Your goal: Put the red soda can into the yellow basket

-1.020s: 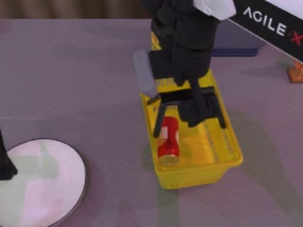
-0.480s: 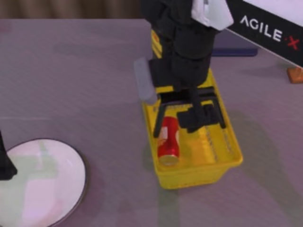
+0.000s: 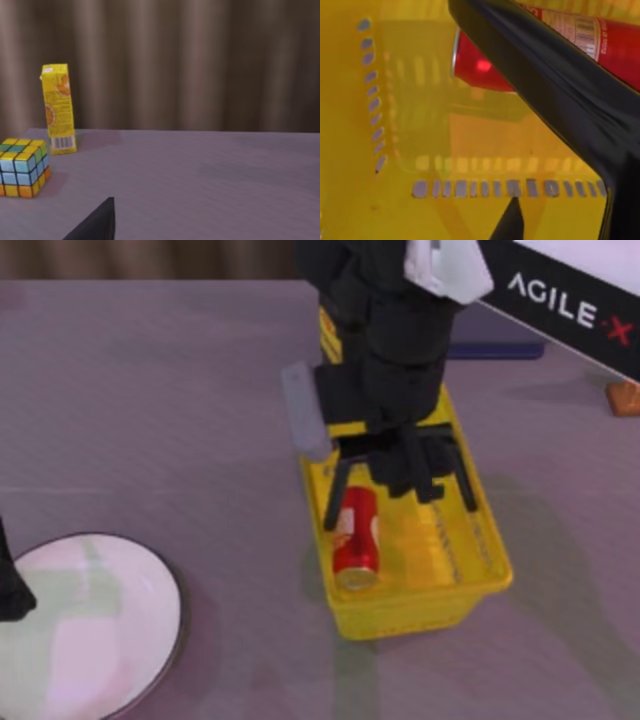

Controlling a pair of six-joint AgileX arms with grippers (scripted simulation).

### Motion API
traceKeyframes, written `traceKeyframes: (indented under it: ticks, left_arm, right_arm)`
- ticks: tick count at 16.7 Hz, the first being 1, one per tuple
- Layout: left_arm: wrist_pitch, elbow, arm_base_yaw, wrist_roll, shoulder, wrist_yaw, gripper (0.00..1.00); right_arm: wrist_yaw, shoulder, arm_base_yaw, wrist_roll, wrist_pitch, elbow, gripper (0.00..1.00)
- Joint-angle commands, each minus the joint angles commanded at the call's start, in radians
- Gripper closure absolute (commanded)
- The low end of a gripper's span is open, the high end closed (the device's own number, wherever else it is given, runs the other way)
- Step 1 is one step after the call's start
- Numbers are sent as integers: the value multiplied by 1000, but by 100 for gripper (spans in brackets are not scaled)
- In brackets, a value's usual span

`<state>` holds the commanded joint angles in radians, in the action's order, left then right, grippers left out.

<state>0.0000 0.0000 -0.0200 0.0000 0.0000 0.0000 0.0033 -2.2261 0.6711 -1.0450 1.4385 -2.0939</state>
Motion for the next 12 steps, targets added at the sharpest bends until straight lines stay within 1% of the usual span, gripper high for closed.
traceKeyframes:
  ticks: [4, 5, 12]
  left_arm:
    - [0, 0, 0, 0, 0, 0, 0]
    - [0, 0, 0, 0, 0, 0, 0]
    - [0, 0, 0, 0, 0, 0, 0]
  right_arm:
    - [0, 0, 0, 0, 0, 0, 98]
    - [0, 0, 0, 0, 0, 0, 100]
    - [0, 0, 0, 0, 0, 0, 100]
